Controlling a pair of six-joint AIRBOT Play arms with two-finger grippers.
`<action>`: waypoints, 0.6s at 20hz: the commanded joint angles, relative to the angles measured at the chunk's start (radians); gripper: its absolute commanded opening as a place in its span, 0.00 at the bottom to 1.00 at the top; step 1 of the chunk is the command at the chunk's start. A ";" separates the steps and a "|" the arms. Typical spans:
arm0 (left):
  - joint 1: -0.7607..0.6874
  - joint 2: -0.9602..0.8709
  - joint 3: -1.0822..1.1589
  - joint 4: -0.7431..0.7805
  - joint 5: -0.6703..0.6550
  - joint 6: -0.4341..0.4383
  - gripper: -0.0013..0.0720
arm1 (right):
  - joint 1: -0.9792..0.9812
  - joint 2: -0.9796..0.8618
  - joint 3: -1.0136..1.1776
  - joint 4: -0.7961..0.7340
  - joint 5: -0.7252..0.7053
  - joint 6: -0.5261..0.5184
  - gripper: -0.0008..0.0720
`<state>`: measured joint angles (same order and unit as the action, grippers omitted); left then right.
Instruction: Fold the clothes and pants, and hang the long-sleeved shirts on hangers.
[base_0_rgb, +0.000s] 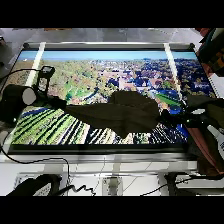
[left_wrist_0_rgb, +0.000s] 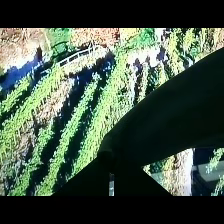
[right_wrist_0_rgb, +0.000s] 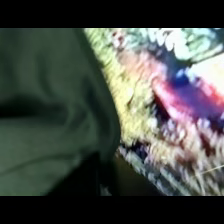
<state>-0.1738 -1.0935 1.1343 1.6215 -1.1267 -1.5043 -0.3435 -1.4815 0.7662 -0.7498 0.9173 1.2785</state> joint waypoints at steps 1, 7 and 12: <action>0.001 -0.011 0.000 -0.002 0.002 -0.014 0.04 | 0.021 -0.016 0.035 0.024 -0.055 -0.085 0.03; 0.005 0.014 0.009 -0.002 0.204 -0.123 0.04 | 0.029 0.223 0.260 0.031 0.063 -0.177 0.02; 0.032 0.138 0.089 -0.002 0.499 -0.285 0.04 | 0.029 0.534 0.494 0.031 0.064 -0.173 0.02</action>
<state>-0.1513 -1.0183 1.1847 1.6184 -0.8158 -1.7134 -0.3157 -1.1049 1.1378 -0.7216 0.9787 1.1126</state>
